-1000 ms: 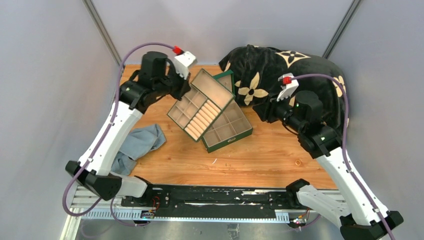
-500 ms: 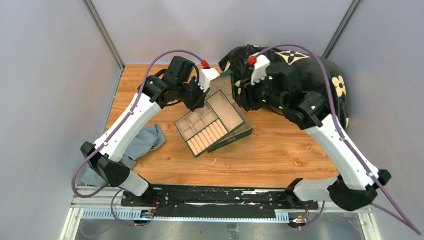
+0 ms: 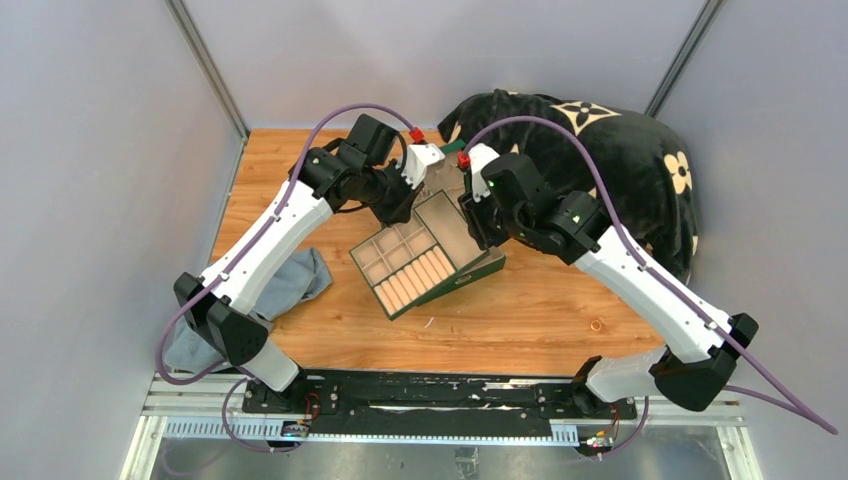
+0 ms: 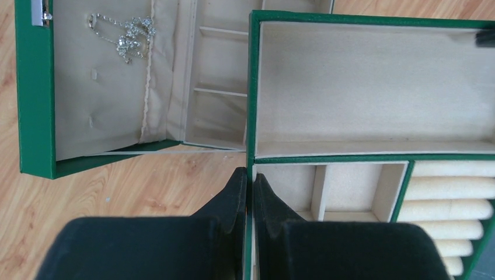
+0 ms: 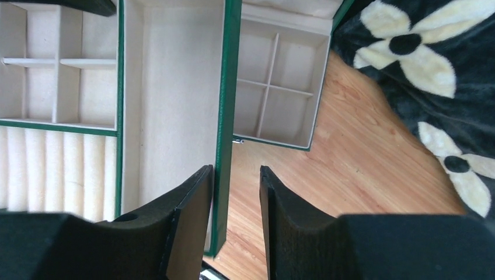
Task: Organize the mixed jewelry
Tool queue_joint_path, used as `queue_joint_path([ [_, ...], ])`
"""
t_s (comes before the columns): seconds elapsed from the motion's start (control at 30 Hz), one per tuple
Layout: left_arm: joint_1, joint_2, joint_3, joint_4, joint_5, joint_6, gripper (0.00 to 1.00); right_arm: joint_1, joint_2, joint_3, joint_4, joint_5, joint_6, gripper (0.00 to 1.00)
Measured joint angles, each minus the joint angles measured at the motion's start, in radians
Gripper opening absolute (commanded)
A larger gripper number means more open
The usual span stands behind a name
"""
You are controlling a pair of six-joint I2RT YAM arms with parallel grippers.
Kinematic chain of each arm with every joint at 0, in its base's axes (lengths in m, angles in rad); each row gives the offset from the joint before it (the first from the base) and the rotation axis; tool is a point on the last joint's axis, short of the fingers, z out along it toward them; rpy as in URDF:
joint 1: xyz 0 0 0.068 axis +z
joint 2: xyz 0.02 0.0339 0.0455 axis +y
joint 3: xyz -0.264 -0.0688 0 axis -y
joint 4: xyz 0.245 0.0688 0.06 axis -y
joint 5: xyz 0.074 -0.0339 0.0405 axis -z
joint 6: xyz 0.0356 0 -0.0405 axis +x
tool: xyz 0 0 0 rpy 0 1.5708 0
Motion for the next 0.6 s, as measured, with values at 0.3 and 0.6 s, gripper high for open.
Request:
queue_joint_path([
  [0.3, 0.0, -0.002, -0.001, -0.004, 0.013, -0.001, 0.0, 0.008, -0.062, -0.129, 0.085, -0.012, 0.035, 0.38],
  [0.6, 0.0, -0.015, -0.003, -0.004, 0.024, -0.003, 0.0, 0.01, -0.102, -0.169, 0.126, -0.05, 0.063, 0.0],
])
